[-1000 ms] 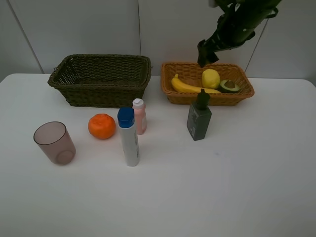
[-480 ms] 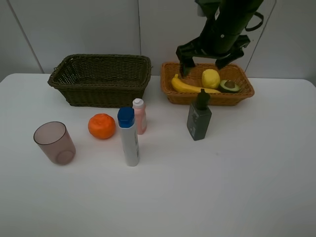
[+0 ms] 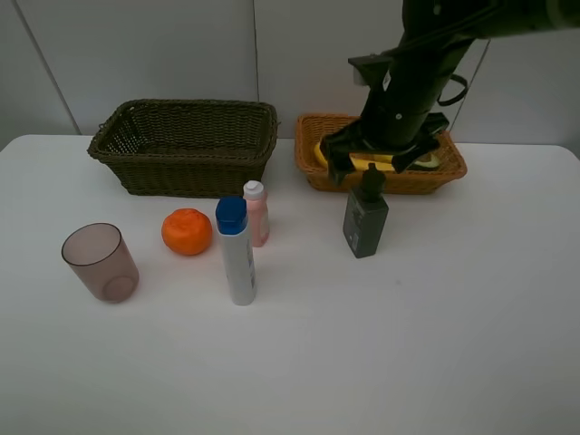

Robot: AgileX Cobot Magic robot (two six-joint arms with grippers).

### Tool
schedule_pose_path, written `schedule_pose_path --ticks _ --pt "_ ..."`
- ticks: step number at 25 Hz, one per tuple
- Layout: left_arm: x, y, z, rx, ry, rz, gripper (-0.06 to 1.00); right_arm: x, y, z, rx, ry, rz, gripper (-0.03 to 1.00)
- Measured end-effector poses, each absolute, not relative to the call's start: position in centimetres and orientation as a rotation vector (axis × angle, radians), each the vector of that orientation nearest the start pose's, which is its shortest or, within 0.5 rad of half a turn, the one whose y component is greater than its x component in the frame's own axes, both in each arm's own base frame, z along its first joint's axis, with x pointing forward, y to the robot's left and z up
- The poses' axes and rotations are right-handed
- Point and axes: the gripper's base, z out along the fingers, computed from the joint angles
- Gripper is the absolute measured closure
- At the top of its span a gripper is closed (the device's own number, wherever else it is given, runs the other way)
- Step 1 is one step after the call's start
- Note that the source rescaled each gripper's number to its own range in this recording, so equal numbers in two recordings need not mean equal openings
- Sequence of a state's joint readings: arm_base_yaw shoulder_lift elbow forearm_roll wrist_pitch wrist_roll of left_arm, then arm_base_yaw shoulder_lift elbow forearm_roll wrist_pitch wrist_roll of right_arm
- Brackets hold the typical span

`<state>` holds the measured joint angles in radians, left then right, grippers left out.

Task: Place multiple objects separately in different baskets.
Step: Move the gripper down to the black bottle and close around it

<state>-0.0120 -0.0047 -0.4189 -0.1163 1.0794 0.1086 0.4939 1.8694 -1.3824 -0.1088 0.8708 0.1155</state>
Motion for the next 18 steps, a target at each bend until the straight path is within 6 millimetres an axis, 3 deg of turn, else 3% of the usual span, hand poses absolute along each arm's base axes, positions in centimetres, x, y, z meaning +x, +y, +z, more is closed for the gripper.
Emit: schedule_pose_path --ticks 6,18 --pt "0.2 -0.9 25.3 0.130 2.130 -0.085 -0.06 33.7 17.5 19.9 -0.607 2.787 0.021 -0.01" --pt "0.2 -0.9 25.3 0.130 2.130 -0.085 -0.06 34.2 17.9 16.4 -0.611 2.853 0.014 -0.01"
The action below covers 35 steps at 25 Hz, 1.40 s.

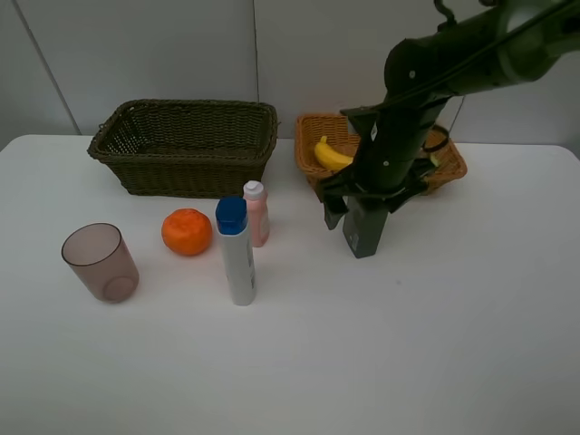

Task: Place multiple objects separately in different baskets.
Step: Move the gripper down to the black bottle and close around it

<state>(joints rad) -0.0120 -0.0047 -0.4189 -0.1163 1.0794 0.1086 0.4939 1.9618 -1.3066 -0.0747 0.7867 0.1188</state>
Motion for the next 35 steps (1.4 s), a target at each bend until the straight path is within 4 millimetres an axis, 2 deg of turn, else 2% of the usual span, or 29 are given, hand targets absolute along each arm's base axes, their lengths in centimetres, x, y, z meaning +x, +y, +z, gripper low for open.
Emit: schedule_pose_path --ticks 13,15,16,19,21,35 --pt "0.2 -0.9 25.3 0.130 2.130 -0.085 -0.06 34.3 17.9 16.3 -0.609 2.849 0.019 0.00" --pt "0.2 -0.9 25.3 0.130 2.130 -0.085 -0.06 34.3 17.9 16.3 -0.610 2.855 0.016 0.11" --pt "0.2 -0.9 25.3 0.130 2.130 -0.085 -0.06 34.3 17.9 16.3 -0.610 2.856 0.016 0.21" --pt "0.2 -0.9 25.3 0.130 2.130 -0.085 -0.06 34.2 17.9 16.2 -0.614 2.860 0.009 0.61" --pt "0.2 -0.9 25.3 0.130 2.130 -0.085 -0.06 34.3 17.8 16.2 -0.621 2.858 0.000 0.92" --pt "0.2 -0.9 25.3 0.130 2.130 -0.085 -0.06 34.0 17.7 17.3 -0.618 2.847 0.000 0.91"
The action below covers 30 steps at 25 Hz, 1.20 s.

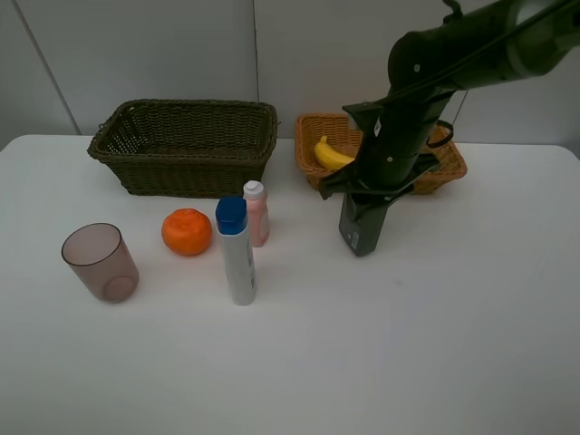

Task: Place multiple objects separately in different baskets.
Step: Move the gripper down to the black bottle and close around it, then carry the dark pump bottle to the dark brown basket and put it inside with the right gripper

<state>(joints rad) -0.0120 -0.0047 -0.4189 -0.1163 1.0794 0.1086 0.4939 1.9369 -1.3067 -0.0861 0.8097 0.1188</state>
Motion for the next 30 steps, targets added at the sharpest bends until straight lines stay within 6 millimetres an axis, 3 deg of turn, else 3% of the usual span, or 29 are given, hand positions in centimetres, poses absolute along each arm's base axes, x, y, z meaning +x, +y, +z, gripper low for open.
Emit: schedule_pose_path --ticks 10,14,24,30 --pt "0.2 -0.9 25.3 0.130 2.130 -0.085 -0.06 33.7 17.5 17.3 -0.626 2.877 -0.016 0.91" --pt "0.2 -0.9 25.3 0.130 2.130 -0.085 -0.06 33.3 17.2 18.2 -0.656 2.886 -0.028 0.91" --pt "0.2 -0.9 25.3 0.130 2.130 -0.085 -0.06 31.8 16.5 23.8 -0.779 2.765 0.001 0.91" --pt "0.2 -0.9 25.3 0.130 2.130 -0.085 -0.06 33.0 17.2 27.5 -0.794 2.658 0.030 0.91"
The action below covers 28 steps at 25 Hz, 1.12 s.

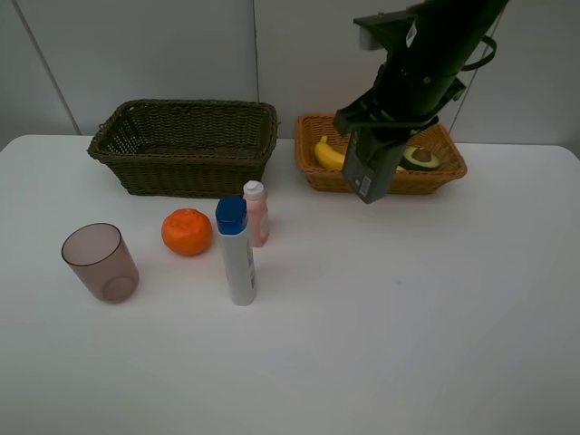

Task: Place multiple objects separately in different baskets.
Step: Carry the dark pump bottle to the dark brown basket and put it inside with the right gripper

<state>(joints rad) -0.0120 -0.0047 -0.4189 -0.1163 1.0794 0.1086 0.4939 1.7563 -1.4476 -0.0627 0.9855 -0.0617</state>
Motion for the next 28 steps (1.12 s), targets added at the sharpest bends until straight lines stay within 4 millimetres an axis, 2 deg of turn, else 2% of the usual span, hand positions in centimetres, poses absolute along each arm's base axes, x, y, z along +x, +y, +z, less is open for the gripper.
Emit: schedule_pose_path --ticks 6,10,20,28 --pt "0.2 -0.9 25.3 0.130 2.130 -0.085 -0.06 34.0 18.2 31.0 -0.863 2.505 0.097 0.91" --pt "0.2 -0.9 25.3 0.130 2.130 -0.085 -0.06 35.0 19.6 31.9 -0.932 2.405 0.181 0.91" --pt "0.2 -0.9 25.3 0.130 2.130 -0.085 -0.06 38.4 25.6 30.9 -1.065 2.195 0.254 0.91" --pt "0.2 -0.9 25.3 0.130 2.130 -0.085 -0.06 41.6 29.5 27.1 -1.056 2.162 0.308 0.91"
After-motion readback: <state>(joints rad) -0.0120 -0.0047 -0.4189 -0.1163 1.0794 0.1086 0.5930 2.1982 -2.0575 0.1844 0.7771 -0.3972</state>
